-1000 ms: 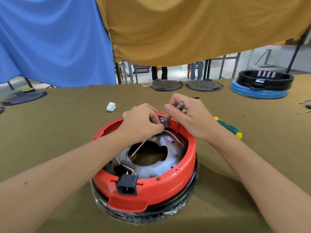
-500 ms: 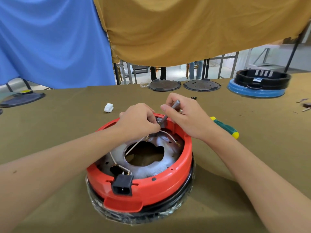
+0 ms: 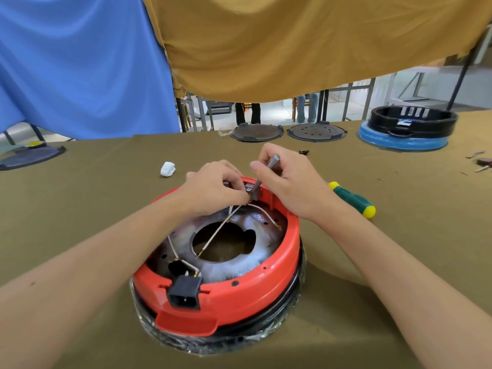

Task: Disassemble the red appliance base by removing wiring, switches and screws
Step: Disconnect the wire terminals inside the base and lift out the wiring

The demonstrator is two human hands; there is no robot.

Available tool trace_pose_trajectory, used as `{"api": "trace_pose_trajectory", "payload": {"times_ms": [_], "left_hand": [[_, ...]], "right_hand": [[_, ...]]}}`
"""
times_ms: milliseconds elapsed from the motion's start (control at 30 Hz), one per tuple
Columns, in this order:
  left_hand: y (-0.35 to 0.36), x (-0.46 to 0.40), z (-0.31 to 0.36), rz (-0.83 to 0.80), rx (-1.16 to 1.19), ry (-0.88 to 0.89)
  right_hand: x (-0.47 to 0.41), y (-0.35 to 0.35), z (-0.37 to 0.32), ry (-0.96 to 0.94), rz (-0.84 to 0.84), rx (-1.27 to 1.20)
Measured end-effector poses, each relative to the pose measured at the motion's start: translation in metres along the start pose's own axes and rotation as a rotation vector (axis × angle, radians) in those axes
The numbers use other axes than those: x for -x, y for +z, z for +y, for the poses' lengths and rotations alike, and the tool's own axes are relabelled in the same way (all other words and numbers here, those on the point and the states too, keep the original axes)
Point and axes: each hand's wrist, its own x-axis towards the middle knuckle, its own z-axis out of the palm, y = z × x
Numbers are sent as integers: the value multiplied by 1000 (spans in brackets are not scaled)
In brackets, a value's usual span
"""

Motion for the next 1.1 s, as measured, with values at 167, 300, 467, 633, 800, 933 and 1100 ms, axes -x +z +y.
{"api": "trace_pose_trajectory", "payload": {"times_ms": [167,300,467,633,800,933,1100], "left_hand": [[-1,-1,-1,0,-13,2],[-1,0,-1,7,-6,3],[0,1,-1,9,-8,0],[-1,2,-1,-4,-2,21],[-2,4,-1,-12,12,30],[-2,3,-1,-5,5,35],[-2,2,-1,2,-3,33]], "right_hand": [[0,-1,0,27,-12,-35],[-1,-2,-1,8,-19,24],[-1,-3,-3,-20,-46,108],[-4,-3,-4,63,-44,21],[-10,-1,-2,177,6,-111],[-4,3,-4,123,52,-43],[0,0,-8,51,22,69]]}}
